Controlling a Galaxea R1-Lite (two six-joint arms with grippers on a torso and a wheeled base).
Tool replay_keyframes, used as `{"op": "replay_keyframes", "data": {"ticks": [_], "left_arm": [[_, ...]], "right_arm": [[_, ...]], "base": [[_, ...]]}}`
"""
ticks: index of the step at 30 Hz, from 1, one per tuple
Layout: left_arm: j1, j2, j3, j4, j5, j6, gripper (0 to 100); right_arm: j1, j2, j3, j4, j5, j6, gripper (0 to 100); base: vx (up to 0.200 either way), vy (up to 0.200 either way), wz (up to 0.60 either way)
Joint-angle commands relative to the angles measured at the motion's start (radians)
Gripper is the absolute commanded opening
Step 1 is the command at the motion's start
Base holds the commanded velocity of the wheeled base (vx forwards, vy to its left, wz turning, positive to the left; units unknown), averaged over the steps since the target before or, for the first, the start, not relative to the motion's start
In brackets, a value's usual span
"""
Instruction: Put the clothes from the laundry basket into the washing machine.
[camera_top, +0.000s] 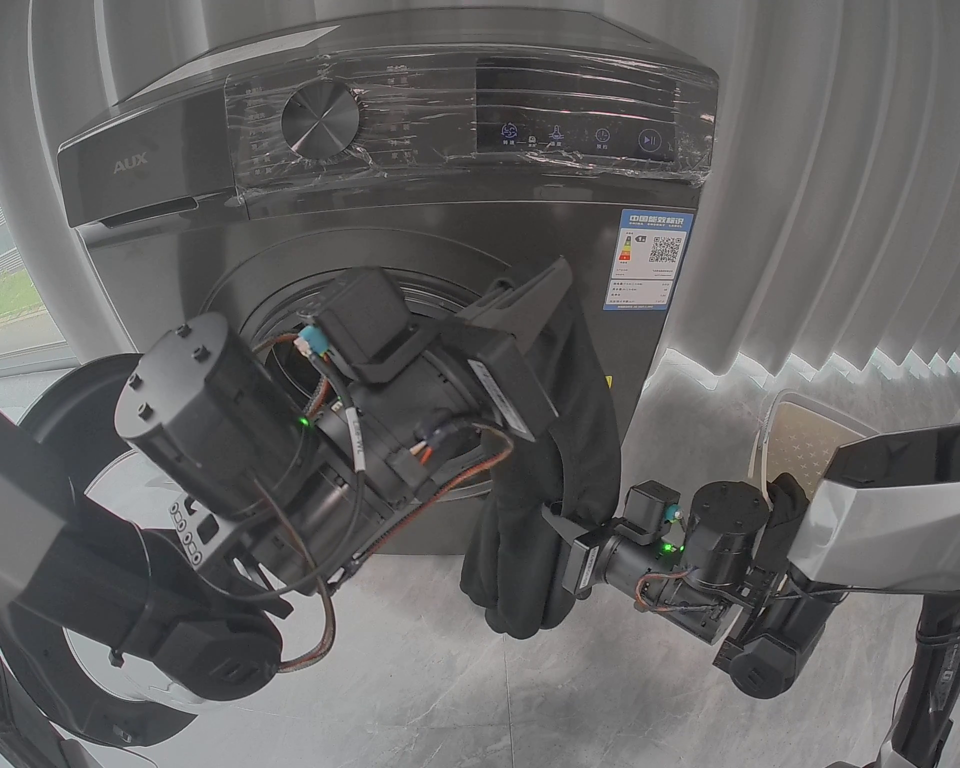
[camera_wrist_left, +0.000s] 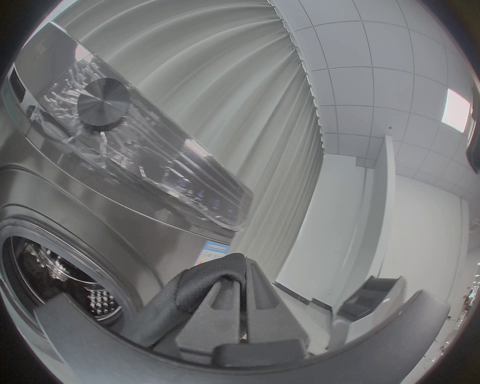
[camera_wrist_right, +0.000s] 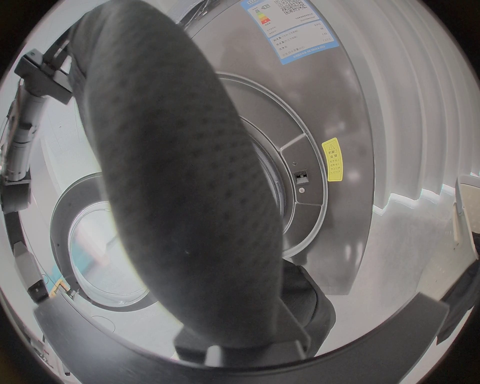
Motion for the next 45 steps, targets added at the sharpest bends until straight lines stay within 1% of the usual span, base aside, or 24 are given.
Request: {"op": "replay_keyframes", "data": {"ticks": [1, 3, 5, 6, 8, 11, 12, 13, 16, 19, 22, 23, 26, 29, 34, 35, 38, 39, 41, 42, 43, 45], "left_arm": [[0.093, 0.038, -0.002, -0.001, 0.019, 0.001, 0], [0.127, 0.055, 0.001, -0.004, 0.017, 0.001, 0], [0.144, 0.061, 0.001, -0.004, 0.017, 0.001, 0], [0.158, 0.074, 0.001, -0.004, 0.017, 0.001, 0], [0.168, 0.092, -0.003, -0.004, 0.019, 0.001, 0], [0.181, 0.120, -0.003, -0.008, 0.020, 0.004, 0], [0.181, 0.120, -0.003, -0.008, 0.020, 0.004, 0], [0.182, 0.144, -0.008, -0.015, 0.020, 0.004, 0], [0.199, 0.181, -0.010, -0.027, 0.022, 0.009, 0], [0.205, 0.215, -0.005, -0.037, 0.022, 0.010, 0], [0.201, 0.236, 0.001, -0.057, 0.022, 0.010, 0], [0.199, 0.242, 0.004, -0.064, 0.022, 0.010, 0], [0.191, 0.256, 0.029, -0.080, 0.020, 0.012, 0], [0.164, 0.253, 0.078, -0.080, 0.019, 0.012, 0], [0.153, 0.241, 0.107, -0.080, 0.016, 0.012, 0], [0.153, 0.241, 0.107, -0.081, 0.014, 0.012, 100], [0.151, 0.238, 0.110, -0.081, 0.016, 0.010, 100], [0.142, 0.218, 0.148, -0.084, 0.016, 0.009, 100], [0.128, 0.146, 0.231, -0.084, 0.000, 0.004, 100], [0.127, 0.137, 0.244, -0.084, -0.003, 0.004, 100], [0.119, 0.095, 0.294, -0.084, -0.030, -0.003, 100], [0.110, 0.049, 0.349, -0.083, -0.055, 0.000, 100]], "right_arm": [[0.016, -0.137, 0.113, -0.003, 0.011, -0.006, 0], [0.029, -0.212, 0.170, -0.003, 0.028, -0.009, 0], [0.041, -0.261, 0.199, -0.002, 0.046, -0.009, 0], [0.055, -0.316, 0.229, -0.002, 0.072, -0.014, 0], [0.069, -0.375, 0.266, 0.001, 0.098, -0.023, 0], [0.095, -0.428, 0.320, 0.000, 0.138, -0.025, 0], [0.095, -0.428, 0.320, 0.000, 0.138, -0.025, 0], [0.121, -0.456, 0.355, 0.000, 0.170, -0.023, 0], [0.138, -0.476, 0.384, -0.002, 0.195, -0.023, 0], [0.138, -0.507, 0.383, -0.002, 0.203, -0.019, 0], [0.133, -0.534, 0.374, -0.002, 0.233, -0.017, 0], [0.128, -0.540, 0.364, -0.002, 0.236, -0.015, 0], [0.115, -0.542, 0.335, -0.002, 0.232, -0.014, 0], [0.092, -0.543, 0.305, -0.002, 0.233, -0.014, 0], [0.089, -0.542, 0.298, -0.002, 0.235, -0.014, 0], [0.087, -0.543, 0.298, -0.002, 0.235, -0.014, 0], [0.079, -0.543, 0.300, -0.002, 0.235, -0.014, 0], [0.056, -0.543, 0.298, 0.001, 0.233, -0.014, 0], [0.009, -0.539, 0.285, -0.003, 0.232, -0.015, 0], [0.001, -0.537, 0.283, -0.002, 0.233, -0.015, 0], [-0.036, -0.540, 0.272, 0.001, 0.236, -0.015, 0], [-0.060, -0.539, 0.246, 0.004, 0.238, -0.014, 0]], "base": [[0.000, 0.000, 0.00], [0.000, 0.000, 0.00], [0.000, 0.000, 0.00], [0.000, 0.000, 0.00], [0.000, 0.000, 0.00], [0.000, 0.000, 0.00], [0.000, 0.000, 0.00], [0.000, 0.000, 0.00], [0.000, 0.000, 0.00], [0.000, 0.000, 0.00], [0.000, 0.000, 0.00], [0.000, 0.000, 0.00], [0.000, 0.000, 0.00], [0.000, 0.000, 0.00], [0.000, 0.000, 0.00], [0.000, 0.000, 0.00], [0.000, 0.000, 0.00], [0.000, 0.000, 0.00], [0.000, 0.000, 0.00], [0.000, 0.000, 0.00], [0.000, 0.000, 0.00], [0.000, 0.000, 0.00]]}}
